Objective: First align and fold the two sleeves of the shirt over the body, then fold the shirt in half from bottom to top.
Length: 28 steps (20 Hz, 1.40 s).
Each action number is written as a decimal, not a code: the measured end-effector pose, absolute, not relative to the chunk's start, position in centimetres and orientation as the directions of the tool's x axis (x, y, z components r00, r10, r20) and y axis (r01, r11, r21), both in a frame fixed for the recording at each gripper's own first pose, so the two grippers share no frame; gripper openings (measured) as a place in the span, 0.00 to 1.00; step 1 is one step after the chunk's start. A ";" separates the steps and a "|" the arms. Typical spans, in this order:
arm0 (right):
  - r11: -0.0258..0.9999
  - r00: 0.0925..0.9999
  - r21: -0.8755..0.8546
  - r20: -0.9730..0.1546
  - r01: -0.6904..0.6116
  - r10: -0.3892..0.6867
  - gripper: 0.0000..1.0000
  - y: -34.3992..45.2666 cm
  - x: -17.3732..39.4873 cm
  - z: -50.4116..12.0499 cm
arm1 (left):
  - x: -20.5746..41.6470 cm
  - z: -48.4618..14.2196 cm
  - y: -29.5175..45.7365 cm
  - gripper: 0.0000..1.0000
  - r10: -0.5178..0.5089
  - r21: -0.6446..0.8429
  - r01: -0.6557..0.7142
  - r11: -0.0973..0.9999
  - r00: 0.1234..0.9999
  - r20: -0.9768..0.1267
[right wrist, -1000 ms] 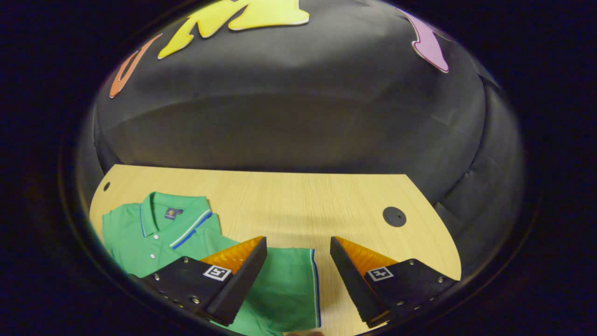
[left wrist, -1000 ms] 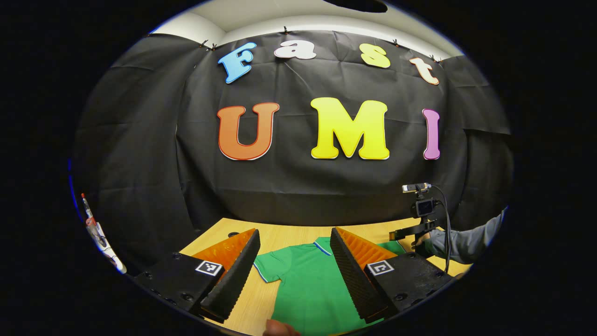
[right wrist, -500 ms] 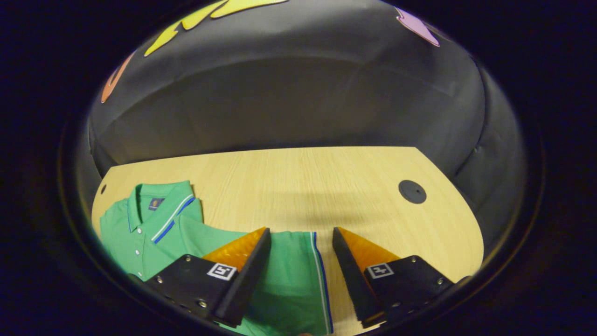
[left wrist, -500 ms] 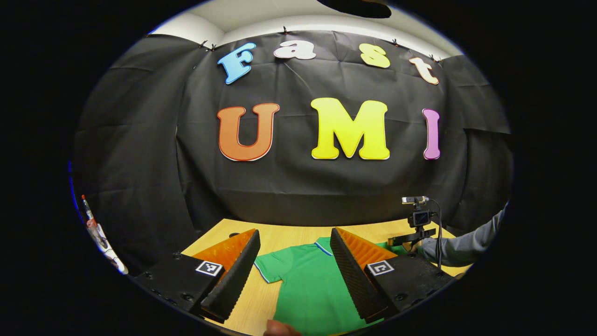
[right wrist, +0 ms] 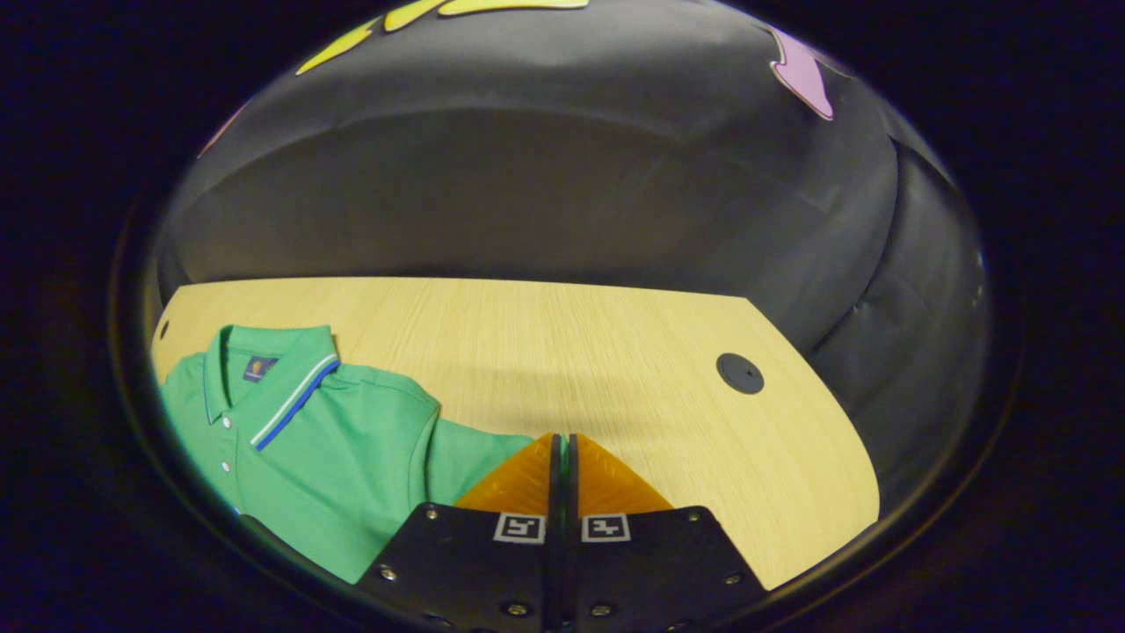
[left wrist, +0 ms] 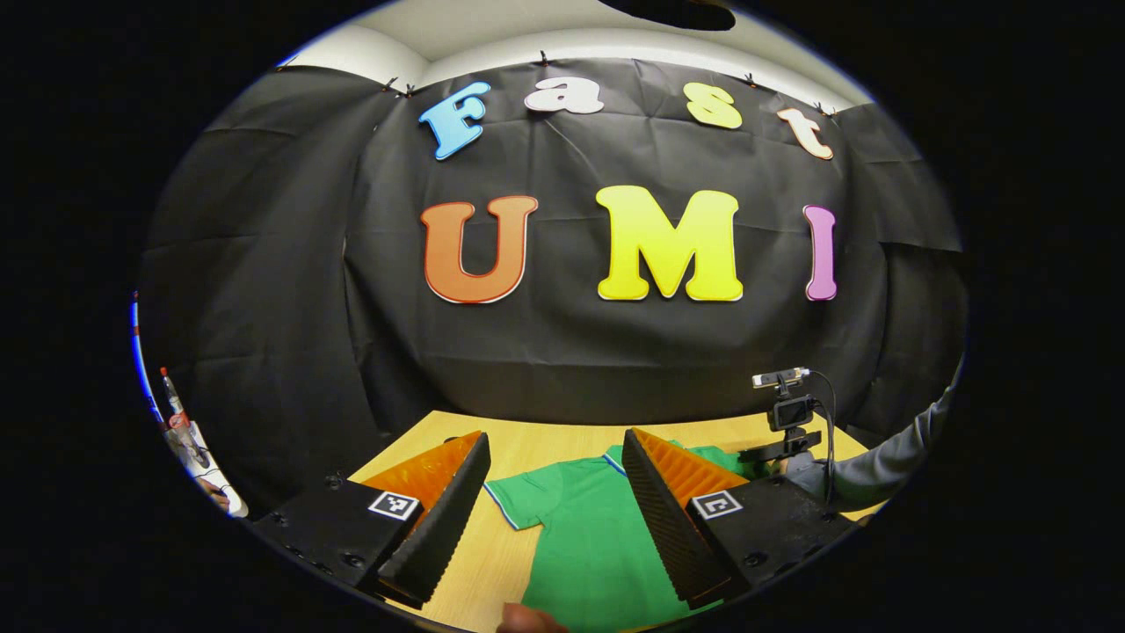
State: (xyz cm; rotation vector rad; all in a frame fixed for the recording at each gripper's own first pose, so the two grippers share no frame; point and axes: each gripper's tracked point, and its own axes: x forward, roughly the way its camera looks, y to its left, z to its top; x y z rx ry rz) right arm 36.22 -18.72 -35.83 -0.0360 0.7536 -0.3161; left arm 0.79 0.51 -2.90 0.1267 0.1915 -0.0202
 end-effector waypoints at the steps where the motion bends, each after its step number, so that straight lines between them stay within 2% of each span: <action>1: 0.954 0.688 -0.139 -0.666 0.265 -0.288 0.01 -18.7 36.2 -35.7 | 0.7 -2.9 0.7 0.96 0.003 0.122 0.021 0.992 0.982 -0.190; 7: 0.972 0.763 -0.089 -0.605 0.219 -0.227 0.01 -16.9 36.5 -30.7 | -0.7 -2.8 2.2 0.96 0.032 0.094 -0.015 0.995 0.982 -0.186; 16: 0.994 0.832 0.002 -0.548 0.107 -0.089 0.00 -9.4 34.5 -26.0 | -1.9 -1.7 1.9 0.96 0.015 0.079 -0.003 0.997 0.987 -0.159; 25: 1.000 0.830 0.011 -0.558 -0.004 0.010 0.01 -1.8 32.6 -26.8 | -3.5 0.0 3.6 0.96 0.036 0.104 -0.023 0.994 0.991 -0.132; 27: 0.997 0.815 0.055 -0.574 -0.052 0.074 0.01 0.2 32.3 -27.5 | -4.2 0.3 4.1 0.96 0.050 0.112 -0.036 0.993 0.990 -0.129; 28: 0.990 0.782 0.103 -0.608 -0.093 0.137 0.04 1.6 31.5 -28.3 | -4.6 0.4 4.3 0.96 0.055 0.107 -0.041 0.993 0.990 -0.127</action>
